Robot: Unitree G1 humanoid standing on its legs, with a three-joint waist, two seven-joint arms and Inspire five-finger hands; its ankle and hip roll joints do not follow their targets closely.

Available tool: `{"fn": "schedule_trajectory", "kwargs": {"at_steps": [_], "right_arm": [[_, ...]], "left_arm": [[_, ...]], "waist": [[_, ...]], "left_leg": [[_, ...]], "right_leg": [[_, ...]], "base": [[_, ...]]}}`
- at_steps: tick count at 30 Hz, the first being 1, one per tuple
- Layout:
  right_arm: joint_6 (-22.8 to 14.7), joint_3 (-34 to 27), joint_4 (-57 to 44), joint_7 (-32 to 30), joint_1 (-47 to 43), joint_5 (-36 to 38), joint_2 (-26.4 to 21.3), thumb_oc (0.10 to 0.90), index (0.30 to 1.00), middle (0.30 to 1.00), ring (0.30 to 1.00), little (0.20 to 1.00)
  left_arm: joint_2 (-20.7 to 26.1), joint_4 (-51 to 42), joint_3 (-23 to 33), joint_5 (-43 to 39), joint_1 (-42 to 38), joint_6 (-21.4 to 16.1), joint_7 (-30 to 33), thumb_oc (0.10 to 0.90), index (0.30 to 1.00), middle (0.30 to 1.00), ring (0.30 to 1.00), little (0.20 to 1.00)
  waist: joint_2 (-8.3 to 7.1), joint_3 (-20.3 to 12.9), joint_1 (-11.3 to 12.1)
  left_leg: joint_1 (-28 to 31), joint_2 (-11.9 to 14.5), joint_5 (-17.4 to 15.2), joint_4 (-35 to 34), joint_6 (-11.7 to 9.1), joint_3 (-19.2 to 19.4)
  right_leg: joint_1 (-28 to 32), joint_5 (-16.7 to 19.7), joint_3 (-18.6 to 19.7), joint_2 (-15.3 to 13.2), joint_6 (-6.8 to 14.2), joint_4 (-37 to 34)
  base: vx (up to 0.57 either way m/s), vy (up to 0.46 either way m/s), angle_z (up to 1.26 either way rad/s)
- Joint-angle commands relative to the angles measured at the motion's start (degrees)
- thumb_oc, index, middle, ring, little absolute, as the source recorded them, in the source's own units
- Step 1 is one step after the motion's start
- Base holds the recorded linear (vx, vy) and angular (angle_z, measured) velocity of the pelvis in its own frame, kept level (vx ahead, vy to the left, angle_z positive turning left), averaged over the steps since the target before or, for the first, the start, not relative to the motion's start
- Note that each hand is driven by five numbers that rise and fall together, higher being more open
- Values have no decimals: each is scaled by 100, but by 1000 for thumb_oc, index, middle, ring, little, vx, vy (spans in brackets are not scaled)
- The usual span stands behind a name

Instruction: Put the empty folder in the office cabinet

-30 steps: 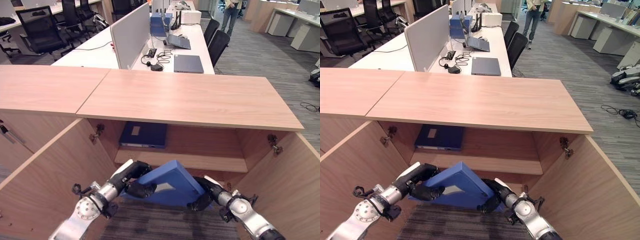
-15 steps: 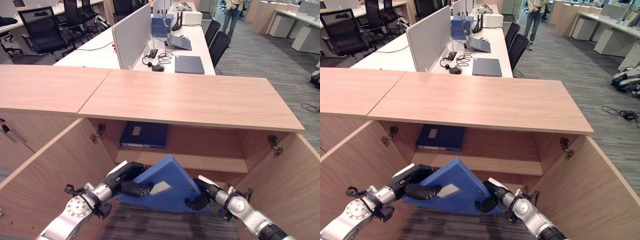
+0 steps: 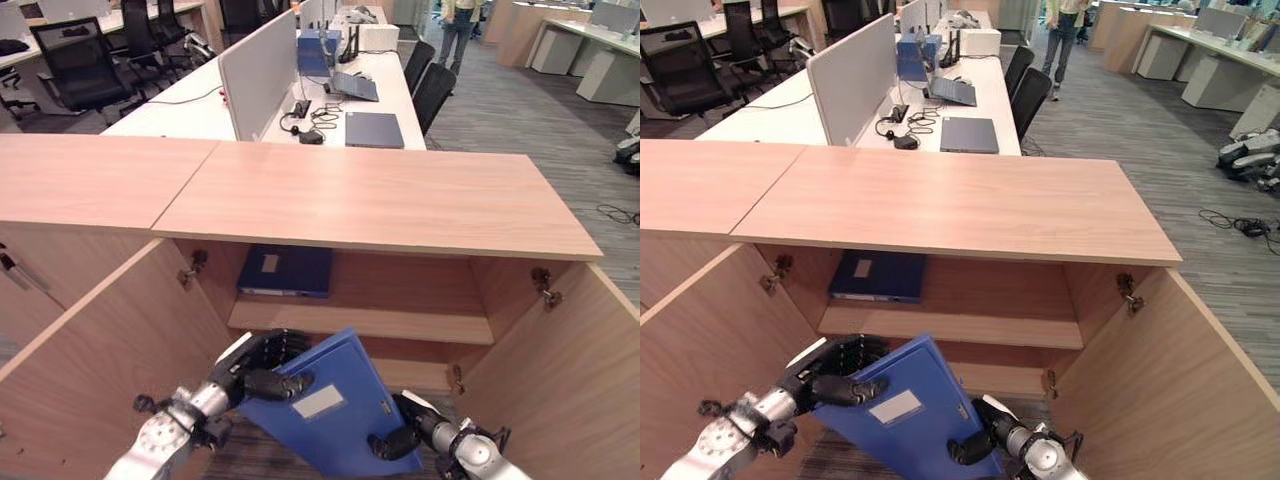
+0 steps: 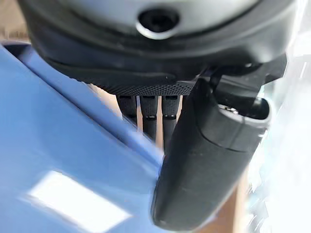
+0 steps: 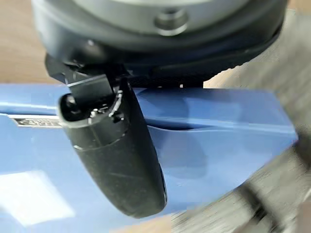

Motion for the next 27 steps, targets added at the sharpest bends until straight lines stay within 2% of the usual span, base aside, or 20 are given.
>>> {"fn": "schedule_trajectory", "kwargs": {"at_steps": [1, 2, 3, 4, 8, 11, 15, 16, 18, 19, 20, 21, 22, 23, 27], "right_arm": [[117, -674, -93, -124, -251, -1016, -569, 400, 300, 300, 300, 300], [178, -872, -141, -94, -141, -1067, -618, 400, 300, 300, 300, 300], [188, -872, -162, -85, -131, -1071, -624, 400, 300, 300, 300, 300], [277, -1195, 142, -298, 2, -685, -475, 400, 300, 300, 300, 300], [350, -1863, 1006, -813, 76, 461, 22, 400, 300, 300, 300, 300], [181, -2450, 1408, -1202, 47, 1637, 290, 400, 300, 300, 300, 300], [-1, -3031, 1967, -1353, -122, 3111, 504, 400, 300, 300, 300, 300], [-4, -3033, 1972, -1351, -131, 3117, 501, 400, 300, 300, 300, 300], [-137, -3299, 2154, -1375, -306, 4123, 669, 400, 300, 300, 300, 300], [-144, -3300, 2166, -1370, -318, 4138, 665, 400, 300, 300, 300, 300], [-230, -3499, 2138, -1259, -463, 5041, 875, 400, 300, 300, 300, 300], [-232, -3501, 2142, -1255, -468, 5052, 873, 400, 300, 300, 300, 300], [-340, -3624, 2037, -1178, -603, 5885, 1112, 400, 300, 300, 300, 300], [-358, -3601, 1939, -1133, -679, 6177, 1209, 400, 300, 300, 300, 300], [-381, -3415, 1645, -1031, -954, 6613, 1355, 400, 300, 300, 300, 300]], "left_arm": [[-225, -333, 1188, 1212, -81, -646, 490, 800, 900, 900, 900, 900], [-348, -309, 1505, 1488, 110, -698, 573, 800, 900, 900, 900, 900], [-360, -331, 1516, 1499, 130, -691, 571, 800, 900, 900, 900, 900], [-682, -58, 1669, 1614, 95, -694, 737, 800, 900, 900, 900, 900], [-1071, 187, 1968, 1703, 101, -645, 1062, 800, 900, 900, 900, 900], [-1223, 392, 2197, 1777, 65, -691, 1348, 800, 900, 900, 900, 900], [-1420, 683, 2453, 1937, -13, -716, 1852, 800, 900, 900, 900, 900], [-1422, 684, 2452, 1938, -21, -717, 1853, 800, 900, 900, 900, 900], [-1466, 732, 2454, 1932, -7, -709, 1914, 800, 900, 900, 900, 900], [-1464, 733, 2452, 1932, -17, -708, 1915, 800, 900, 900, 900, 900], [-1496, 735, 2381, 1896, 9, -677, 1896, 800, 900, 900, 900, 900], [-1494, 733, 2380, 1895, 3, -675, 1895, 800, 900, 900, 900, 900], [-1505, 727, 2289, 1819, 25, -647, 1854, 800, 900, 900, 900, 900], [-1495, 732, 2228, 1742, 9, -639, 1856, 800, 900, 900, 900, 900], [-1432, 741, 2158, 1541, -70, -666, 1949, 800, 900, 900, 900, 900]], "waist": [[-163, -214, 29], [-174, -207, 49], [-179, -212, 39], [-183, -221, 26], [-186, -201, 30], [-187, -188, 26], [-192, -153, 65], [-199, -151, 63], [-183, -128, 84], [-191, -123, 84], [-160, -75, 110], [-169, -73, 109], [-137, 9, 135], [-108, 64, 163], [-17, 257, 229]], "left_leg": [[36, -156, -405, -17, 5, 70], [49, -144, -447, -17, -2, 63], [30, -154, -416, -17, 4, 63], [30, -149, -440, -17, 0, 60], [1, -151, -436, -17, 11, 59], [-16, -153, -435, -17, 8, 46], [-32, -175, -448, -17, -7, 16], [-55, -186, -416, -17, 0, 15], [-60, -185, -437, -17, -13, -6], [-80, -195, -405, -17, -7, -6], [-97, -196, -416, -17, -20, -26], [-118, -207, -384, -17, -13, -27], [-189, -211, -346, -17, -26, -61], [-224, -204, -350, -17, -41, -76], [-480, -209, -227, -17, -77, -151]], "right_leg": [[203, -296, 14, -77, 355, 1], [220, -331, 9, -67, 360, 1], [203, -310, 4, -78, 355, 1], [217, -333, -5, -73, 359, 1], [202, -329, -10, -79, 342, 1], [187, -332, -18, -79, 342, 1], [188, -328, -46, -95, 351, 1], [167, -306, -51, -106, 347, 1], [175, -322, -63, -100, 354, 1], [157, -300, -68, -111, 350, 1], [152, -314, -89, -107, 356, 1], [133, -292, -94, -118, 352, 1], [75, -270, -129, -128, 353, 1], [50, -269, -147, -124, 362, 1], [-162, -204, -248, -151, 361, 1]], "base": [[23, -19, 6], [-2, -15, 9], [19, -15, 7], [-13, -6, 7], [-1, -13, 8], [11, -12, 4], [0, 0, 0], [0, 0, 0], [13, -9, 5], [26, -8, 7], [-12, 0, 8], [-2, -17, 9], [-20, -24, 8], [-15, -29, 10], [-44, -22, 13]]}}
